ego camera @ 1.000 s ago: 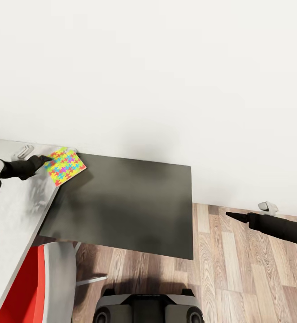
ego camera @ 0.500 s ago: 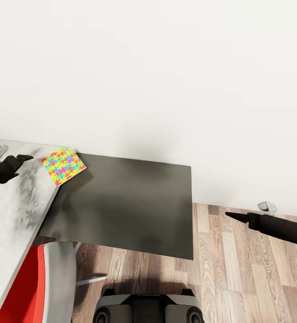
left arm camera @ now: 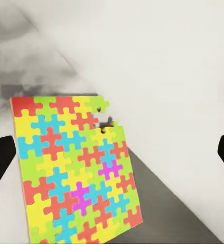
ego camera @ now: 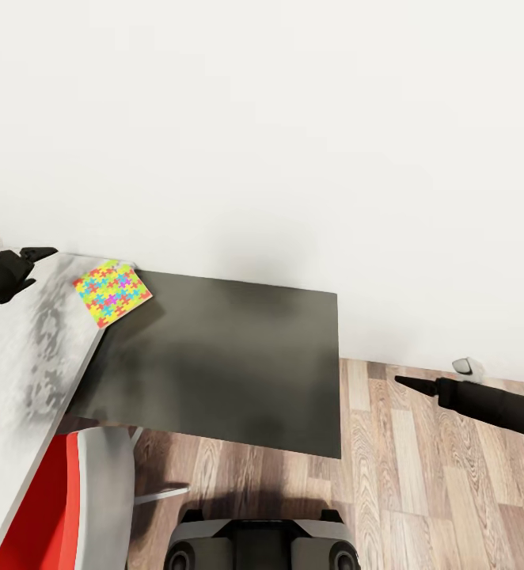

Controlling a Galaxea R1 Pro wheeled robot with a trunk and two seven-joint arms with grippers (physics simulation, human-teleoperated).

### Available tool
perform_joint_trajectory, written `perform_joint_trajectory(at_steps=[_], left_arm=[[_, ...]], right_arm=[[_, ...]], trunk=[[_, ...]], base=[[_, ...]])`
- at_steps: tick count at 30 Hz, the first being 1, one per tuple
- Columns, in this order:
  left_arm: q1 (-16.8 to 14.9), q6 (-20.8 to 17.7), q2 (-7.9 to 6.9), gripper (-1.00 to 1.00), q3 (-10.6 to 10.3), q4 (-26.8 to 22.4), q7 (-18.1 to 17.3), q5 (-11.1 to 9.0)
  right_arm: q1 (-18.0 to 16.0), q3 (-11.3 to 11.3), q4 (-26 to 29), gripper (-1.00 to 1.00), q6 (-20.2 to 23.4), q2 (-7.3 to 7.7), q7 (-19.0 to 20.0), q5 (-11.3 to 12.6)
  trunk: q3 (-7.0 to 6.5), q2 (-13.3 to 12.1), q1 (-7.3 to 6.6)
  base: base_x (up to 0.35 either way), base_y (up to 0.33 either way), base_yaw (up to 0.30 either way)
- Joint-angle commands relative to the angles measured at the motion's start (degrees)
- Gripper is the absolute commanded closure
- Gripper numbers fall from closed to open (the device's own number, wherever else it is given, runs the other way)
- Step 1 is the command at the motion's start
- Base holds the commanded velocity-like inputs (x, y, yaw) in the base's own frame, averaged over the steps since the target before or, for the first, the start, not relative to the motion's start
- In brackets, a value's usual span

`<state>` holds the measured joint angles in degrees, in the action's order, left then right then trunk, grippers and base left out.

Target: Put all the toys in the child's room - the three board games (two on the bed and one on the table), the two jigsaw puzzles on the table, and the tennis ball on the table - inside the toy box on the table in the child's room.

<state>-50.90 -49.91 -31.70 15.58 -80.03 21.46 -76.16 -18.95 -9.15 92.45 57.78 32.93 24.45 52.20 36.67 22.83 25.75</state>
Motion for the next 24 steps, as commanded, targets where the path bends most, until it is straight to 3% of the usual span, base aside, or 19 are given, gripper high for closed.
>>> perform_joint_trajectory(at_steps=[1, 3, 4, 6, 7, 9, 10, 12, 15, 17, 18, 20, 21, 23, 24], left_arm=[[0.42, -0.22, 0.17, -1.0, 0.04, -2.27, 1.86, -2.56], [1.22, -0.29, 0.67, -1.0, 0.0, -5.89, 4.11, -7.21], [1.22, -0.29, 0.67, -1.0, 0.0, -5.89, 4.11, -7.21], [1.8, -0.32, 1.33, -1.0, -0.09, -8.13, 5.61, -12.63], [1.8, -0.32, 1.33, -1.0, -0.09, -8.13, 5.61, -12.63], [2.17, -0.29, 2.41, -1.0, -0.79, -9.55, 6.66, -17.96], [2.17, -0.29, 2.41, -1.0, -0.79, -9.55, 6.66, -17.96], [2.3, -0.2, 4.2, -1.0, -2.66, -10.46, 7.39, -22.29], [2.27, -0.15, 5.27, -1.0, -3.78, -10.78, 7.65, -23.89], [1.89, -0.04, 7.59, -1.0, -5.92, -11.25, 8.04, -26.21], [1.89, -0.04, 7.59, -1.0, -5.92, -11.25, 8.04, -26.21], [0.86, 0.03, 10.29, -1.0, -7.82, -11.55, 8.34, -27.72], [0.86, 0.03, 10.29, -1.0, -7.82, -11.55, 8.34, -27.72], [-0.41, 0.1, 13.7, -1.0, -9.92, -11.75, 8.64, -28.69], [-0.41, 0.1, 13.7, -1.0, -9.92, -11.75, 8.64, -28.69]], right_arm=[[-0.13, -0.08, -0.01, -1.0, 0.23, -0.06, 1.45, -0.39], [-0.25, -0.11, 0.0, -1.0, 0.23, -0.16, 3.61, -0.26], [-0.25, -0.11, 0.0, -1.0, 0.23, -0.16, 3.61, -0.26], [-0.38, -0.04, 0.04, -1.0, 0.23, -0.04, 6.61, -0.16], [-0.38, -0.04, 0.04, -1.0, 0.23, -0.04, 6.61, -0.16], [-0.45, 0.09, 0.06, -1.0, 0.23, -0.05, 10.51, -0.19], [-0.45, 0.09, 0.06, -1.0, 0.23, -0.05, 10.51, -0.19], [-0.59, 0.07, 0.04, -1.0, 0.34, -0.1, 13.87, -0.36], [-0.76, 0.03, 0.0, -1.0, 0.39, -0.07, 14.97, -0.41], [-1.71, -0.09, -0.29, -1.0, 0.49, 0.09, 16.25, -0.43], [-1.71, -0.09, -0.29, -1.0, 0.49, 0.09, 16.25, -0.43], [-3.87, -0.18, -1.37, -1.0, 0.66, 0.27, 16.94, -0.37], [-3.87, -0.18, -1.37, -1.0, 0.66, 0.27, 16.94, -0.37], [-7.23, -0.14, -4.57, -1.0, 1.47, 0.34, 17.4, -0.31], [-7.23, -0.14, -4.57, -1.0, 1.47, 0.34, 17.4, -0.31]], trunk=[[0.07, 0.09, 0.03], [0.07, 0.09, 0.03], [0.07, 0.09, 0.03], [0.07, 0.09, 0.03], [0.07, 0.09, 0.03], [0.07, 0.09, 0.03], [0.07, 0.09, 0.03], [0.07, 0.09, 0.03], [0.07, 0.09, 0.03], [0.07, 0.09, 0.03], [0.07, 0.09, 0.03], [0.07, 0.09, 0.03], [0.07, 0.09, 0.03], [0.07, 0.09, 0.03], [0.07, 0.09, 0.03]], base=[[0.0, 0.0, 0.0], [0.0, 0.0, 0.0], [0.0, 0.0, 0.0], [0.0, 0.0, 0.0], [0.0, 0.0, 0.0], [0.0, 0.0, 0.0], [0.0, 0.0, 0.0], [0.0, 0.0, 0.0], [0.0, 0.0, 0.0], [0.0, 0.0, 0.0], [0.0, 0.0, 0.0], [0.0, 0.0, 0.0], [0.0, 0.0, 0.0], [0.0, 0.0, 0.0], [0.0, 0.0, 0.0]])
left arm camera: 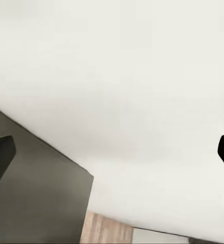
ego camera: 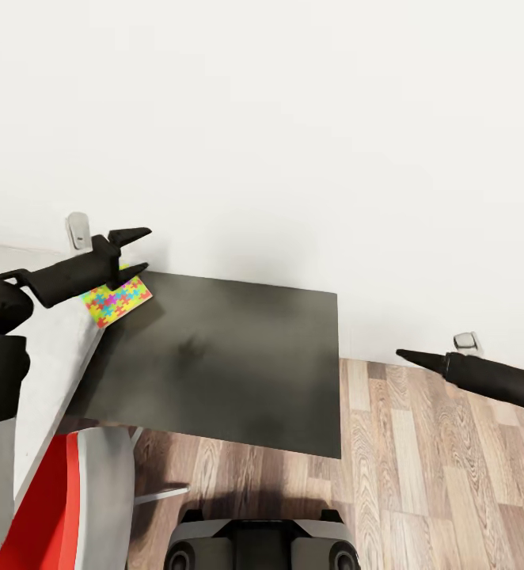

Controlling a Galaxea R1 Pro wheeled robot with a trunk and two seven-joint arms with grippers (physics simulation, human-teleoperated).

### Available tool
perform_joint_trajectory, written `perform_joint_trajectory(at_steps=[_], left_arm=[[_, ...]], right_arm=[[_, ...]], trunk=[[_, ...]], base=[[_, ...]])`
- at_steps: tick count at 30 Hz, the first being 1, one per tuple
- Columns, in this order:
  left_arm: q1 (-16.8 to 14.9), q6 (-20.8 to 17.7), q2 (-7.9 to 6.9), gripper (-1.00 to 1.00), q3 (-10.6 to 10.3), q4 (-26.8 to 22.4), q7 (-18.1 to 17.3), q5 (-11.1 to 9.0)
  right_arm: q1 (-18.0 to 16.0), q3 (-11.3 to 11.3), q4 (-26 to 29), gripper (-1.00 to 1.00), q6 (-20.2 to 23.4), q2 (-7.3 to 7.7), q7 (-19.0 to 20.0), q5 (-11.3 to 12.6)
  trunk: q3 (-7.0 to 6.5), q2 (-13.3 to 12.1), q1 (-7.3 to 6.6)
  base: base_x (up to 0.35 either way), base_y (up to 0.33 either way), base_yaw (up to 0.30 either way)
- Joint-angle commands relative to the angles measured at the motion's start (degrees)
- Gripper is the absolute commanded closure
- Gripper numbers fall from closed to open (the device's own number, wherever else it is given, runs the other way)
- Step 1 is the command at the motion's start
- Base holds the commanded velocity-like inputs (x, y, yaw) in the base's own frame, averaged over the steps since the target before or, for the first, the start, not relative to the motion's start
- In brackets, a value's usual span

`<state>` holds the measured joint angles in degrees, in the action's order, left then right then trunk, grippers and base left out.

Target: Put all the toys in the child's room - the three board games (two on the bed and one on the table), the two jigsaw puzzles on the table, and the tennis ball on the table - inside the toy box on the table in the child's room.

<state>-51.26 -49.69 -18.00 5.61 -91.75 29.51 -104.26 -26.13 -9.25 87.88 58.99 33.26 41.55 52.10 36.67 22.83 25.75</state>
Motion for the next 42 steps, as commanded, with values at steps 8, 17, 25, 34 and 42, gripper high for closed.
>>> perform_joint_trajectory(at_steps=[8, 17, 25, 34, 42], left_arm=[[-3.97, -0.02, 9.76, -1.0, -5.81, -0.25, 4.21, -1.67], [-10.27, 0.02, 19.34, -1.0, -9.67, -0.33, 16.16, -2.12], [-14.39, 0.02, 22.59, -1.0, -10.69, -0.35, 21.14, -2.67], [-16.74, 0.04, 23.77, -1.0, -11.05, -0.35, 22.89, -2.97], [-18.72, 0.11, 24.33, -1.0, -11.22, -0.35, 23.49, -4.29]], right_arm=[[-11.81, 1.06, -13.7, -1.0, 1.01, -0.56, 1.02, -0.15], [-19.42, 4.65, -21.53, -1.0, 1.01, -1.32, 1.37, 0.14], [-22.32, 6.03, -23.77, -1.0, 1.01, -3.66, 1.25, 0.13], [-23.94, 6.53, -26.9, -1.0, 1.01, -4.99, 1.15, -0.05], [-25.22, 6.78, -30.93, -1.0, 1.01, -5.84, 1.4, -0.17]], trunk=[[0.07, 0.09, 0.03], [0.07, 0.09, 0.03], [0.07, 0.09, 0.03], [0.07, 0.09, 0.03], [0.07, 0.09, 0.03]], base=[[0.0, 0.0, 0.0], [0.0, 0.0, 0.0], [0.0, 0.0, 0.0], [0.0, 0.0, 0.0], [0.0, 0.0, 0.088]])
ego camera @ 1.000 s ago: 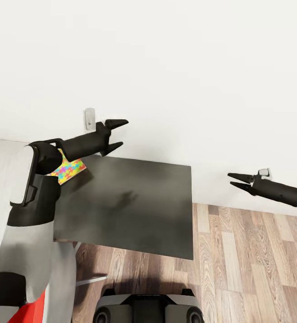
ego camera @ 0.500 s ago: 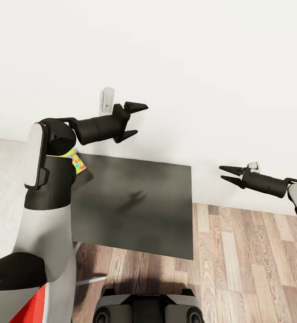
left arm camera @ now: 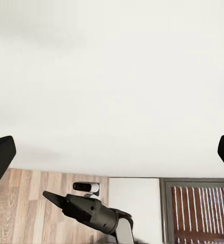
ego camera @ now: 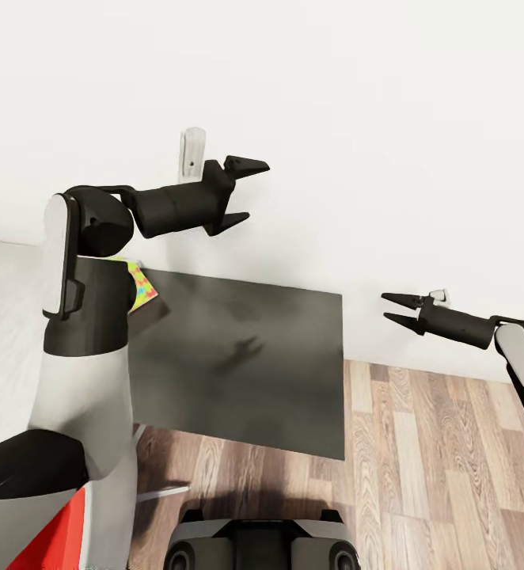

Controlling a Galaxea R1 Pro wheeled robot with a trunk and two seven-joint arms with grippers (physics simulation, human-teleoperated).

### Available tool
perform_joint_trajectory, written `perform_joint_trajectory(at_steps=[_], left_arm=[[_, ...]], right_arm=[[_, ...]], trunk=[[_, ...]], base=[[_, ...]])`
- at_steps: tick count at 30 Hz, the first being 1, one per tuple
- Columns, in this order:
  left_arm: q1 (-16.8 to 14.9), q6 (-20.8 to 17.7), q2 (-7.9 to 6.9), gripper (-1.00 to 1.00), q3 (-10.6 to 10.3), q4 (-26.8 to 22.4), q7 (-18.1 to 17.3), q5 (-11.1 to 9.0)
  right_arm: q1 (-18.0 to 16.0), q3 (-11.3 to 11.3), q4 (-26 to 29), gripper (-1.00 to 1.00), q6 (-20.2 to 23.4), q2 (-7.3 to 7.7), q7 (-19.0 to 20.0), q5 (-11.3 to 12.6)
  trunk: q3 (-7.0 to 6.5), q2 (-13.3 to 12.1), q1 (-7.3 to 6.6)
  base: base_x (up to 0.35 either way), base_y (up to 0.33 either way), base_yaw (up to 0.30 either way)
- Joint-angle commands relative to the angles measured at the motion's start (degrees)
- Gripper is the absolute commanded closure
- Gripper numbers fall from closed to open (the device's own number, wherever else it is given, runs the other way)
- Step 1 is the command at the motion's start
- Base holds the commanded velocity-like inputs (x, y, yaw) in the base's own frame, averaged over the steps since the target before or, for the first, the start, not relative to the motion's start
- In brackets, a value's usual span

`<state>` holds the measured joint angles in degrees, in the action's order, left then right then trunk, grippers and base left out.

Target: Put all the toys in the child's room - the three board games (two on the bed and one on the table), the two jigsaw puzzles on the table, and the tennis ball on the table - inside the toy box on the table in the child's room.

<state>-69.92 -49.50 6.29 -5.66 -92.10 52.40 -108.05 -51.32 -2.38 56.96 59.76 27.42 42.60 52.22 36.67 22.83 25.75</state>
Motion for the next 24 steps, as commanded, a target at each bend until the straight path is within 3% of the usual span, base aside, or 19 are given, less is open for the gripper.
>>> perform_joint_trajectory(at_steps=[1, 14, 24], left_arm=[[-0.29, -0.05, 0.15, -1.0, 0.03, -0.01, 0.67, -0.95], [-0.51, 0.01, 0.44, -1.0, -0.06, -0.01, 0.91, -2.83], [-0.43, 0.02, 0.47, -1.0, -0.05, -0.01, 0.81, -3.18]], right_arm=[[-0.17, -0.04, -0.73, -1.0, 0.24, -0.12, 0.39, -0.3], [-0.69, 0.05, -6.66, -1.0, 0.24, -1.13, 0.56, -0.48], [-0.79, -0.09, -9.86, -1.0, 0.24, -0.69, 0.68, -0.48]], trunk=[[0.08, 0.09, 0.03], [0.08, 0.09, 0.03], [0.08, 0.09, 0.03]], base=[[0.0, 0.0, 0.179], [0.0, 0.0, 0.235], [0.0, 0.0, 0.275]])
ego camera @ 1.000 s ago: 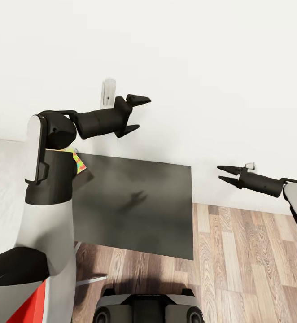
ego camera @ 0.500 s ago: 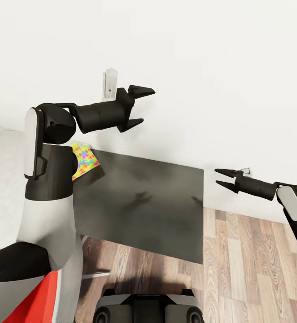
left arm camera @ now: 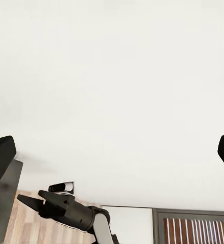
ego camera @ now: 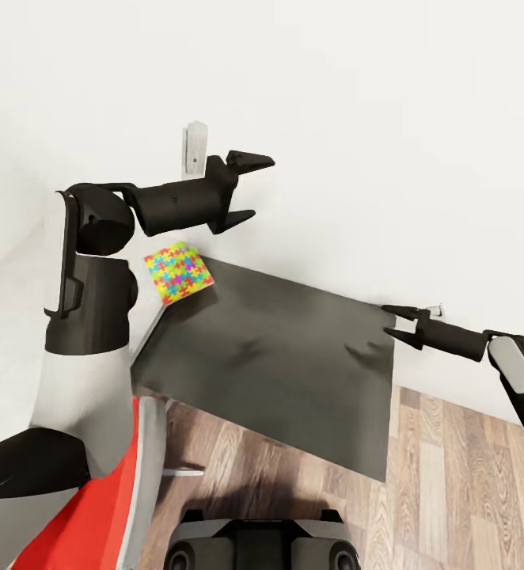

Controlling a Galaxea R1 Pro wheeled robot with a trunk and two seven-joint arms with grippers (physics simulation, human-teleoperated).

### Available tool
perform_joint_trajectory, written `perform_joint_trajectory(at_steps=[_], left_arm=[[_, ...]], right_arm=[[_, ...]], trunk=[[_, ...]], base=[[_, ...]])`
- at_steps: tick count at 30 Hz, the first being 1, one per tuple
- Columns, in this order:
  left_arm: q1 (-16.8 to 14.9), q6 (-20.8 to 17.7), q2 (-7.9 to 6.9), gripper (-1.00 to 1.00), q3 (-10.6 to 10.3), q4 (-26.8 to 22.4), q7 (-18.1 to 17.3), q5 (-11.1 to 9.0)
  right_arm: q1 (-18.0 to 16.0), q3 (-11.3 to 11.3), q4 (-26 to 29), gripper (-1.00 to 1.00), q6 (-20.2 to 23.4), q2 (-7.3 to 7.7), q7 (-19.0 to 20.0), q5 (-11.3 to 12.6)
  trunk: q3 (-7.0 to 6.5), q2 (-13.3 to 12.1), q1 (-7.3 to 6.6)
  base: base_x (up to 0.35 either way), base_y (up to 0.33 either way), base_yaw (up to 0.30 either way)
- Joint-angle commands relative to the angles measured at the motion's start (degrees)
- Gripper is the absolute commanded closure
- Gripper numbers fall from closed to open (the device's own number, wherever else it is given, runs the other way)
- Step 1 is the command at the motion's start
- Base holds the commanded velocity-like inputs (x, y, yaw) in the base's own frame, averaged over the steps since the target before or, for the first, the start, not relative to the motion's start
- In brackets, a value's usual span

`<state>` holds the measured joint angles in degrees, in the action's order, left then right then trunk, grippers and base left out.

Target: Put all the toys in the child's room - the three board games (two on the bed and one on the table), the two jigsaw puzzles on the table, and the tennis ball on the table - inside the toy box on the table in the child's room.

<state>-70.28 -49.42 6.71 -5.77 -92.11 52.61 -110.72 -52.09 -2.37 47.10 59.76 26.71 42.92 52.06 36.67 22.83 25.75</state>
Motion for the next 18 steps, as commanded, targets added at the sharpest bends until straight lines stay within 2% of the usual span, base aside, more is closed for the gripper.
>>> perform_joint_trajectory(at_steps=[1, 11, 18], left_arm=[[-0.06, -0.07, 0.05, -1.0, 0.05, 0.0, 0.59, -0.53], [-0.1, -0.07, 0.06, -1.0, 0.05, 0.0, 0.57, -0.61], [-0.12, -0.07, 0.06, -1.0, 0.06, 0.0, 0.62, -0.63]], right_arm=[[-0.09, -0.12, -0.56, -1.0, 0.24, 0.1, 0.37, -0.33], [-2.62, -0.23, -6.45, -1.0, 0.24, 1.06, 0.46, -0.32], [-3.46, -0.3, -8.45, -1.0, 0.24, 1.59, 0.49, -0.3]], trunk=[[0.08, 0.09, 0.03], [0.08, 0.09, 0.03], [0.08, 0.09, 0.03]], base=[[0.0, 0.0, 0.287], [0.0, 0.0, 0.291], [0.0, 0.0, 0.258]])
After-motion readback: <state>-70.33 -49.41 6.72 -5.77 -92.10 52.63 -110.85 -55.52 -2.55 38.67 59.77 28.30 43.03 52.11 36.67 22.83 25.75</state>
